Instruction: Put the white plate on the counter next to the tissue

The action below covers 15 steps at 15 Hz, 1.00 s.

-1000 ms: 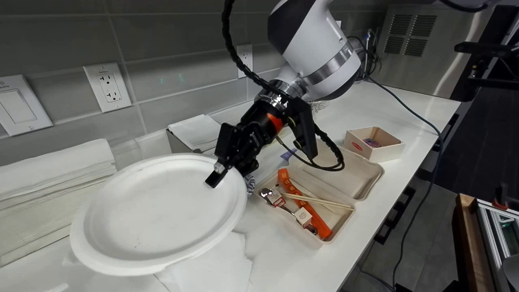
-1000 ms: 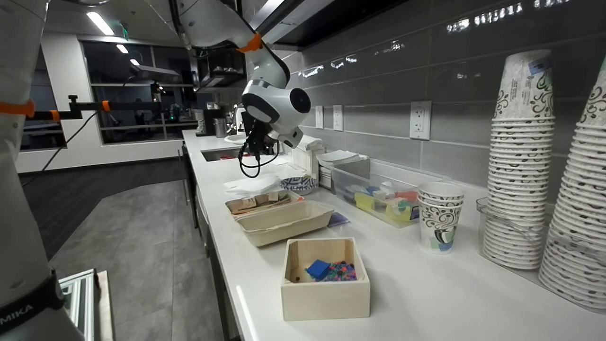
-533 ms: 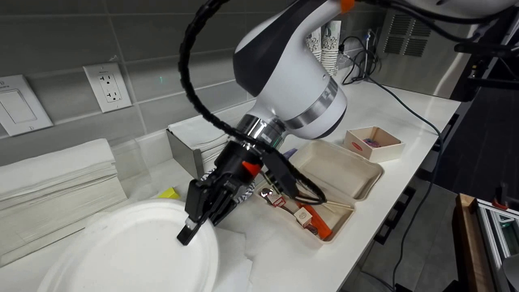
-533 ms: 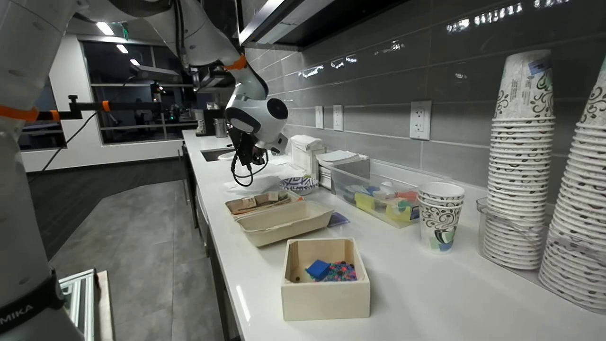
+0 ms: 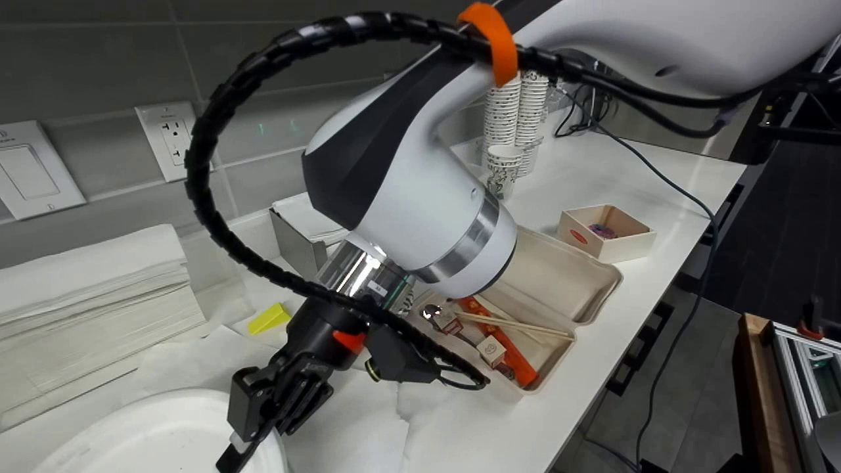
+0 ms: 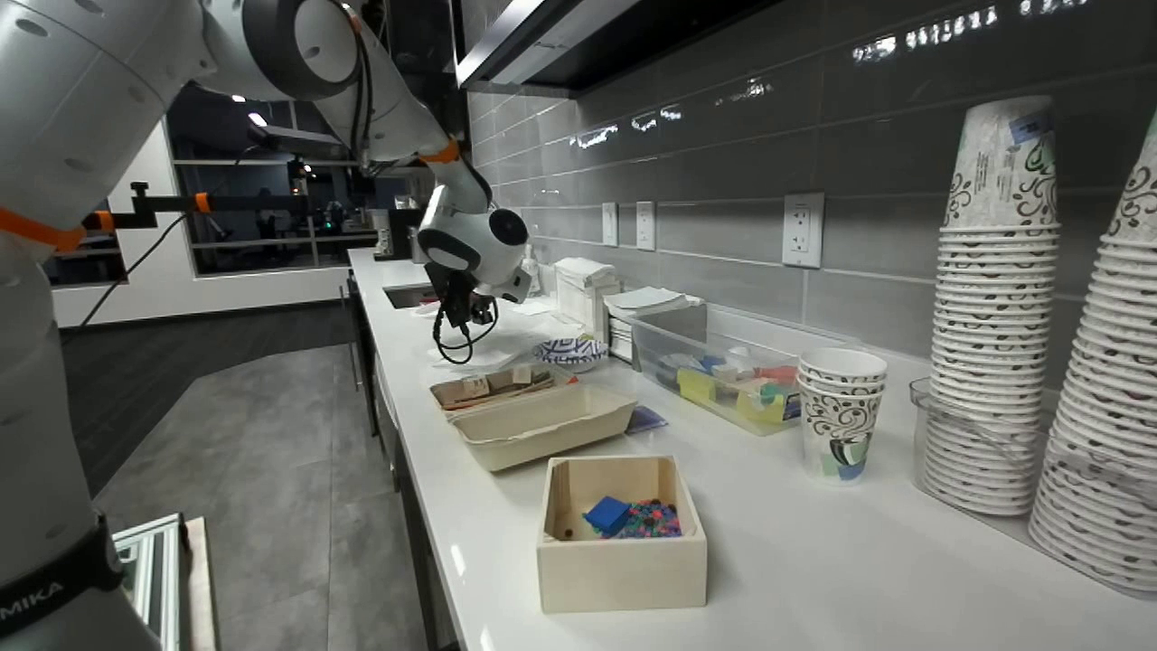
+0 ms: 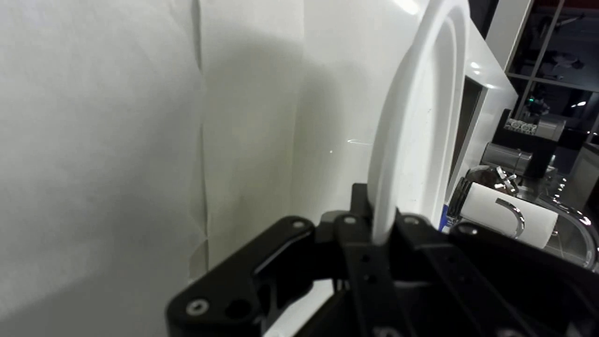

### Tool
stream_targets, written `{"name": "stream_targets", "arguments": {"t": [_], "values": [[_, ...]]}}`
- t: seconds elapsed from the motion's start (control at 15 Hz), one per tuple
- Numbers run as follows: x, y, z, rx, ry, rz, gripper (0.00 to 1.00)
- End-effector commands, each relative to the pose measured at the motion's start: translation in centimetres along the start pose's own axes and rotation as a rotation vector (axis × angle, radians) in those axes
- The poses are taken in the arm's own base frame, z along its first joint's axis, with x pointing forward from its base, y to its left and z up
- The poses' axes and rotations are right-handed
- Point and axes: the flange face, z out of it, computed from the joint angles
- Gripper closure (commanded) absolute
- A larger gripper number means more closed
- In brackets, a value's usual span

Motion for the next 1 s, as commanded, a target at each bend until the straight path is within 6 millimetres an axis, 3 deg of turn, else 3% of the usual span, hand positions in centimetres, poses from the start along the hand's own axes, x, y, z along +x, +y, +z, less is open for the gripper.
{"name": "stream_targets", "arguments": {"t": [0.0, 0.27, 0.53, 0.73, 0.93], "values": [[0.9, 0.4, 1.5, -0.014, 0.0, 0.01, 0.62], [0.7, 0.0, -1.1, -0.119, -0.059, 0.005, 0.33], [2.2, -1.4, -7.0, -0.285, -0.089, -0.122, 0.02], [2.7, -3.1, -12.1, -0.457, -0.056, -0.146, 0.0], [2.7, -3.3, -17.6, -0.626, -0.007, -0.106, 0.0]]}}
